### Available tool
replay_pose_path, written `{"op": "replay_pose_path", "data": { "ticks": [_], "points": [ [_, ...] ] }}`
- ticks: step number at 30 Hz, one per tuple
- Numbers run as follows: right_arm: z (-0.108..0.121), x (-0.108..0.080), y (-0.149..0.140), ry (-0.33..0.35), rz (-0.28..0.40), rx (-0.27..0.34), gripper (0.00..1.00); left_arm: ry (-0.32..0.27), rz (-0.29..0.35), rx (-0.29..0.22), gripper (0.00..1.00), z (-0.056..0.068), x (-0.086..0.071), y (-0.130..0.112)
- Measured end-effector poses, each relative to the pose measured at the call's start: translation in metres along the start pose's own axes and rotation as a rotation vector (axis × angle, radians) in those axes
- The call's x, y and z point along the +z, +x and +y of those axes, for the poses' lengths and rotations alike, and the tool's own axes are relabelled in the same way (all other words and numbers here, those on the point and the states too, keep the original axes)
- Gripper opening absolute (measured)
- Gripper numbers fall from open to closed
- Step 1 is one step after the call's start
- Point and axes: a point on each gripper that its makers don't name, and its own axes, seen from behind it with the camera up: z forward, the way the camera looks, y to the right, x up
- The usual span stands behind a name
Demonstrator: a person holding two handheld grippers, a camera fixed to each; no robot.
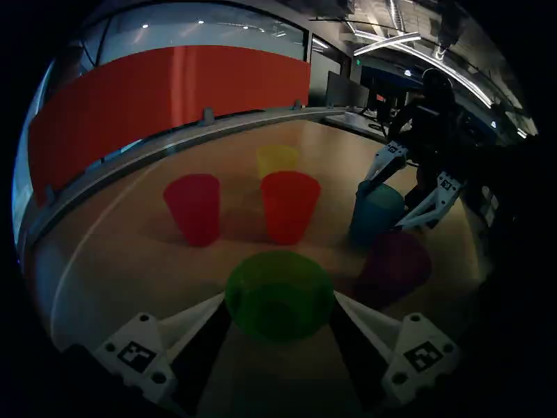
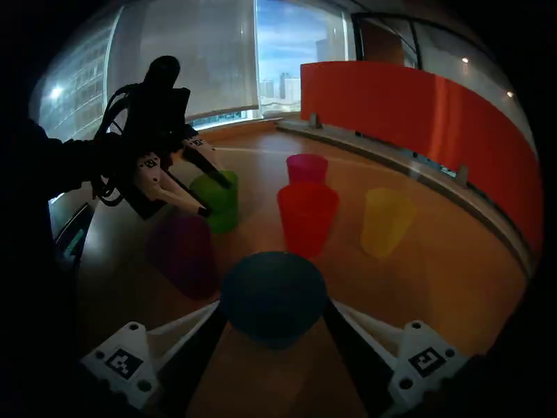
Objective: Pour water
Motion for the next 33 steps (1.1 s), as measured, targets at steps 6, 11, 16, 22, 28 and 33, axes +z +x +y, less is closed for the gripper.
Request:
{"op": "replay_pose_path", "data": {
  "ticks": [6,11,16,22,28,33],
  "points": [
    [0.001,0.002,0.0,0.001,0.003,0.005,0.99,-0.002,0.001,-0.001,0.88,0.001,0.0,0.0],
    [0.004,0.002,0.0,-0.011,0.006,0.001,0.89,-0.003,0.002,0.0,0.88,0.001,0.0,0.0],
    [0.003,0.001,0.002,-0.008,0.018,-0.001,0.88,0.001,0.005,-0.002,0.87,0.0,-0.001,0.0],
    [-0.001,-0.004,0.012,0.001,0.045,0.0,0.88,0.013,0.008,-0.017,0.88,-0.004,-0.002,0.001],
    [-0.001,-0.013,0.024,-0.01,0.059,-0.004,0.88,0.032,0.011,-0.026,0.87,-0.008,-0.007,0.002],
    [-0.002,-0.023,0.037,-0.021,0.077,-0.006,0.88,0.045,0.042,-0.012,0.87,-0.005,-0.018,0.014]
  ]
}}
